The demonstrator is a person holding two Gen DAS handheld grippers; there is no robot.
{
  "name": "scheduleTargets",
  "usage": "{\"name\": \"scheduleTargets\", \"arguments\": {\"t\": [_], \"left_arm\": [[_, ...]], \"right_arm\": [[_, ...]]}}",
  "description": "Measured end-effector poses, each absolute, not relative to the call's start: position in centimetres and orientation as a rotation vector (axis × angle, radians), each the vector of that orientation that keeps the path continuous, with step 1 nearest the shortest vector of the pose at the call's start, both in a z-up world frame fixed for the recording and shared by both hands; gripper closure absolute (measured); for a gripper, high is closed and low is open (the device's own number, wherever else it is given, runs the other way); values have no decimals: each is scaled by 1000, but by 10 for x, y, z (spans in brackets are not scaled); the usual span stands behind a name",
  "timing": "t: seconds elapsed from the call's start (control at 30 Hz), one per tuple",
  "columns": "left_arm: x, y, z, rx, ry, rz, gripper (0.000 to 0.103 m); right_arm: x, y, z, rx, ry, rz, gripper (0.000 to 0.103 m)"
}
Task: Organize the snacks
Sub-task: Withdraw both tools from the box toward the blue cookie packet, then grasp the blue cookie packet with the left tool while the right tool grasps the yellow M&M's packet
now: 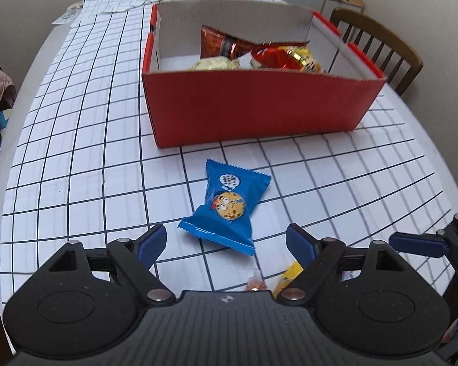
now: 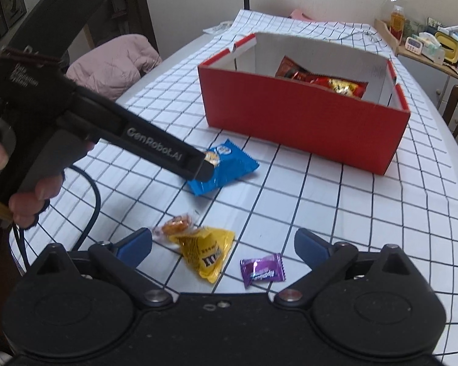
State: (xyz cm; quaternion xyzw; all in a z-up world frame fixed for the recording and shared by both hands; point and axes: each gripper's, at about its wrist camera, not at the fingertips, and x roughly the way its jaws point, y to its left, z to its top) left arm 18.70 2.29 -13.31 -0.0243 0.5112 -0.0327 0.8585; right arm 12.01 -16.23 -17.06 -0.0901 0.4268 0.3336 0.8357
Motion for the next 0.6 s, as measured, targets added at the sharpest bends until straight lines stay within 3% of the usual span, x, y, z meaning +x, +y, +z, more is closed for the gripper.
{"name": "scheduleTargets", "arguments": {"t": [0.37,0.6], "left_arm": [[213,16,-159,-6,1119,-51,18],[227,13,-168,-11,1135,-55,18]], "right_arm": [[126,-147,-195,-223,960,769,29],[129,-139,-201,-255,979,824,53]]}}
